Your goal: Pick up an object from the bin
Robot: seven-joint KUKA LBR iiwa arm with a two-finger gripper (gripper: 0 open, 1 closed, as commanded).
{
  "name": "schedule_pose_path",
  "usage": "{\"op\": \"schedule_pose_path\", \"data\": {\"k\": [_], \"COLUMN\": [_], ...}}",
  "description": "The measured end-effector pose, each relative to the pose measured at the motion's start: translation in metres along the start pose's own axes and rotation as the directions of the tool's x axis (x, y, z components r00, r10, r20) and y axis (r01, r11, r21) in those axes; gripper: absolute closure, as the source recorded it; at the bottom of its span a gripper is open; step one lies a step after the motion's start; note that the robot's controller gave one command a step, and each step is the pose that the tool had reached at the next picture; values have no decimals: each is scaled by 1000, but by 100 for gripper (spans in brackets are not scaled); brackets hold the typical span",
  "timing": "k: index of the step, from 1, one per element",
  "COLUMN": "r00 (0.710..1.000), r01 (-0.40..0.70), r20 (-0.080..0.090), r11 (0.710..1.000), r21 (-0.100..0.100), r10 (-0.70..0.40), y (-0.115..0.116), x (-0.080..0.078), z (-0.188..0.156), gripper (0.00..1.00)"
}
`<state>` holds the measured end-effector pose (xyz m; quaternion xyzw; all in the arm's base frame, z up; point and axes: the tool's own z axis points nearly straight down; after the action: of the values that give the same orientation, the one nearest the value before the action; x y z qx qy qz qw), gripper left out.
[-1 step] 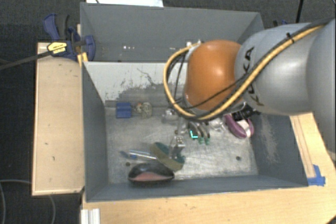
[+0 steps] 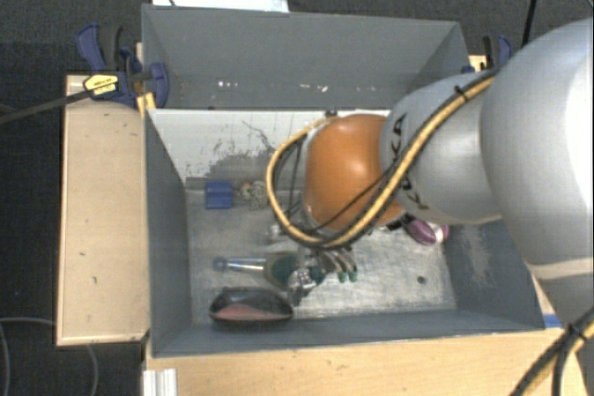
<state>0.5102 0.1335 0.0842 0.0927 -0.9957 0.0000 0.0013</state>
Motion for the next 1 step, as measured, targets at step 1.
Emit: {"op": "schedule_pose_path", "data": {"k": [1], "r00": [1000], "r01": [-6], "r20": [2], "r11": [1000], "r21": [-1], "r10": [6], "y": [0], "x": [-1], "z": [-1], "gripper": [100]}}
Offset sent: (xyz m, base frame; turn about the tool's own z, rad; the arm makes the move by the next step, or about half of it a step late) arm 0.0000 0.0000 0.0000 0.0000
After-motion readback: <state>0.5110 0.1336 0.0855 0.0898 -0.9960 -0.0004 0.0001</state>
